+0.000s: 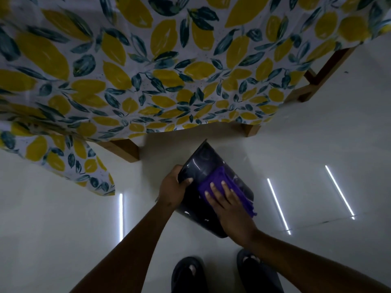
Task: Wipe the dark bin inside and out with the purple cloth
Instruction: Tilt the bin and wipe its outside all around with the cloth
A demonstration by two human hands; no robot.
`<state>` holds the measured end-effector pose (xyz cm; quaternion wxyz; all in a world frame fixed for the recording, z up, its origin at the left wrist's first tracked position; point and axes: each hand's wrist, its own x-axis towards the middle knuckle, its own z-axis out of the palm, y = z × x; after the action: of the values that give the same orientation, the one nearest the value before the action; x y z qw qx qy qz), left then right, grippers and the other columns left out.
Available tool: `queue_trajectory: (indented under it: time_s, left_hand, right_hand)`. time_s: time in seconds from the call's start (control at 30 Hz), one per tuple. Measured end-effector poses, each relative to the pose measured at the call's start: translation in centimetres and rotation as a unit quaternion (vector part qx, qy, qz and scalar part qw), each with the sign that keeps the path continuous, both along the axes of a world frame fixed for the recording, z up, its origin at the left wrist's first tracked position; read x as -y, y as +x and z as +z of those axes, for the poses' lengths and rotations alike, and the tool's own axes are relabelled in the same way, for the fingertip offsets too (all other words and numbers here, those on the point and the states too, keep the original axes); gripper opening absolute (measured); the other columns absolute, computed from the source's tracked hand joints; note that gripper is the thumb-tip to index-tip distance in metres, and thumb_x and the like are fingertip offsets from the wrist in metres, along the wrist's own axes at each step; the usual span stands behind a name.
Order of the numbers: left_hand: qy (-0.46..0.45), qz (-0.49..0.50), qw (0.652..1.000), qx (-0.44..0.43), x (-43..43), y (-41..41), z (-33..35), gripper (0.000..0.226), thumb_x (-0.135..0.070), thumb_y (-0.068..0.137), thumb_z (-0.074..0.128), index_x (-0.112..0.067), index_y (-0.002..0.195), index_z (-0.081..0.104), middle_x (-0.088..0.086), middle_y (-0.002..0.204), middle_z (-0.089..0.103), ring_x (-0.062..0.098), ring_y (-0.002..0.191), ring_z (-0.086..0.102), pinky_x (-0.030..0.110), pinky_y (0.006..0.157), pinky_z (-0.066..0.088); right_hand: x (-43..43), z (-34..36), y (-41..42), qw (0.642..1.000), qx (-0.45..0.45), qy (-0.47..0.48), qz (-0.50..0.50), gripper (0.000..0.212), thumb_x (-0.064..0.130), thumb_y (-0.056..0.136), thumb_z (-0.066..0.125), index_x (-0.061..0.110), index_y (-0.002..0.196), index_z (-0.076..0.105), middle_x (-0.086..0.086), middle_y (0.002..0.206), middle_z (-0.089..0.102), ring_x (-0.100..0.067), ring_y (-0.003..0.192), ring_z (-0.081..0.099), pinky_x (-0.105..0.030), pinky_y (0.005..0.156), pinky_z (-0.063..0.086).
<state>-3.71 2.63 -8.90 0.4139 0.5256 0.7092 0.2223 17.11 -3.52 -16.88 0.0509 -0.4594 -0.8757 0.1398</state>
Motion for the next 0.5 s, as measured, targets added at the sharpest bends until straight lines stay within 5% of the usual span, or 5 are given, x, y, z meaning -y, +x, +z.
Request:
queue_trajectory:
  time_s: [0.13, 0.23, 0.33, 0.5]
  left_hand:
    - [-0.005, -0.017, 1.000, 0.007, 0.0, -0.1, 0.1, 0.026, -0.017, 0.087, 0.065, -0.017, 0.111, 0.055, -0.005, 0.105, 0.062, 0.015, 0.101, 0.059, 0.028, 0.086, 0.048]
    - [-0.002, -0.015, 1.000, 0.014, -0.1, 0.2, 0.3, 0.026, -0.015, 0.086, 0.065, -0.017, 0.110, 0.056, -0.004, 0.104, 0.064, 0.015, 0.098, 0.061, 0.029, 0.087, 0.049]
    - [0.004, -0.021, 1.000, 0.009, -0.2, 0.4, 0.4, 0.025, -0.016, 0.087, 0.064, -0.019, 0.110, 0.056, -0.006, 0.102, 0.063, 0.013, 0.098, 0.059, 0.028, 0.087, 0.048]
    - [0.001, -0.003, 1.000, 0.000, -0.6, -0.1, 0.0, 0.032, -0.015, 0.088, 0.062, -0.019, 0.119, 0.055, -0.006, 0.114, 0.062, 0.011, 0.107, 0.055, 0.030, 0.094, 0.046]
  right_hand:
    - [-3.7, 1.5, -0.7, 1.000, -0.027, 0.000, 0.012, 0.083, 0.019, 0.088, 0.053, 0.024, 0.152, 0.001, -0.004, 0.161, 0.003, -0.030, 0.147, 0.002, -0.055, 0.113, 0.026]
    - [-5.7, 2.5, -1.2, 0.986, -0.108, -0.081, -0.097, 0.059, 0.022, 0.100, 0.034, 0.024, 0.150, 0.003, 0.001, 0.160, 0.006, -0.019, 0.147, -0.002, -0.050, 0.116, 0.024]
    - [-3.7, 1.9, -0.6, 0.986, -0.103, -0.065, -0.114, 0.069, 0.020, 0.096, 0.046, 0.026, 0.151, 0.004, -0.001, 0.160, 0.005, -0.023, 0.148, 0.003, -0.051, 0.115, 0.025]
    - [-0.1, 0.1, 0.2, 0.998, 0.026, 0.019, 0.057, 0.098, 0.023, 0.072, 0.071, 0.028, 0.151, 0.013, -0.002, 0.159, 0.016, -0.033, 0.146, 0.009, -0.054, 0.112, 0.013]
